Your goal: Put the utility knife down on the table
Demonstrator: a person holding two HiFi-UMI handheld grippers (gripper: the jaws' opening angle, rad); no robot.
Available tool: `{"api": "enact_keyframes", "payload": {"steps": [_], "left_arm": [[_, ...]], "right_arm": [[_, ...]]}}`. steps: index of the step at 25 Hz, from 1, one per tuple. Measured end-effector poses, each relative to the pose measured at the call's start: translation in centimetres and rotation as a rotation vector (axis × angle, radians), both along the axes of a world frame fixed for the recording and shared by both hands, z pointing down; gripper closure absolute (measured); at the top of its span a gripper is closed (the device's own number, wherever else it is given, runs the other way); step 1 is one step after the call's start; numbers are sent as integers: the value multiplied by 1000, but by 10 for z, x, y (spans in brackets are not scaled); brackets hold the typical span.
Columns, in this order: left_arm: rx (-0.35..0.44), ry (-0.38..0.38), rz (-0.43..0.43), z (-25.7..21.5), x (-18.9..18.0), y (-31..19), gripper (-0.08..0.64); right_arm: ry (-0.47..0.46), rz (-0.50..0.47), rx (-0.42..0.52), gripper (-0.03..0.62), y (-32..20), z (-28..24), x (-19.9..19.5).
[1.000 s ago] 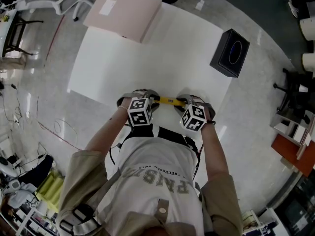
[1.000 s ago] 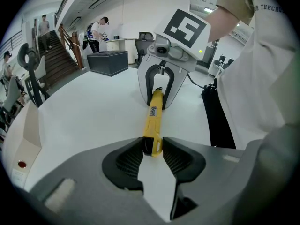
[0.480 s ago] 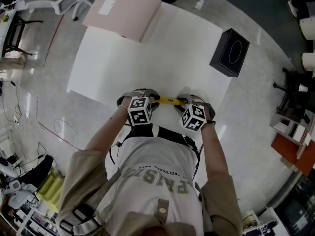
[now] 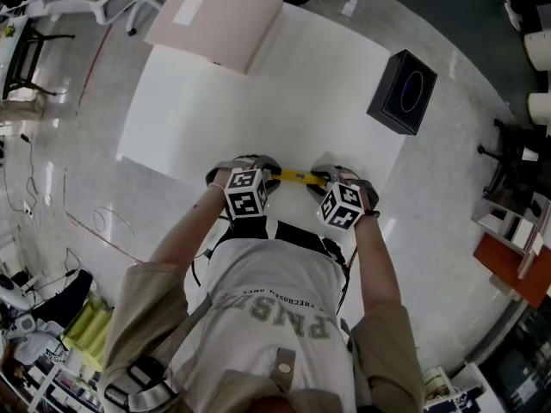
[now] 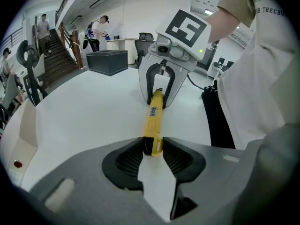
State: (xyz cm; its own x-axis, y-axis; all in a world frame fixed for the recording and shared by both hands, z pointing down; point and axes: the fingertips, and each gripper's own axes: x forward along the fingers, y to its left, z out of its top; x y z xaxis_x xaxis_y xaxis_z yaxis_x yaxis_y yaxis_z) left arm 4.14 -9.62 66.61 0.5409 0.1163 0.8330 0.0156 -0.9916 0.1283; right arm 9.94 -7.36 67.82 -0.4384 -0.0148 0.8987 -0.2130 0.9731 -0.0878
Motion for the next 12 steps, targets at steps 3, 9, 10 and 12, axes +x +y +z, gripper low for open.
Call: {"api": "enact_keyframes", "payload": {"steps": [3, 9, 10, 12], "left_arm": [[-4, -2, 2, 0, 1, 0, 420], [-13, -14, 9, 1, 1, -1, 420], [-14, -15, 11, 1, 1, -1, 420], [-16, -17, 12, 1, 2, -2, 420]], "right_arm": [[6, -12, 3, 451, 1, 1, 1], [3, -19, -16, 451, 1, 1, 1], [1, -22, -20, 449, 1, 1, 1], [2, -33, -32, 451, 1, 1, 1]]}}
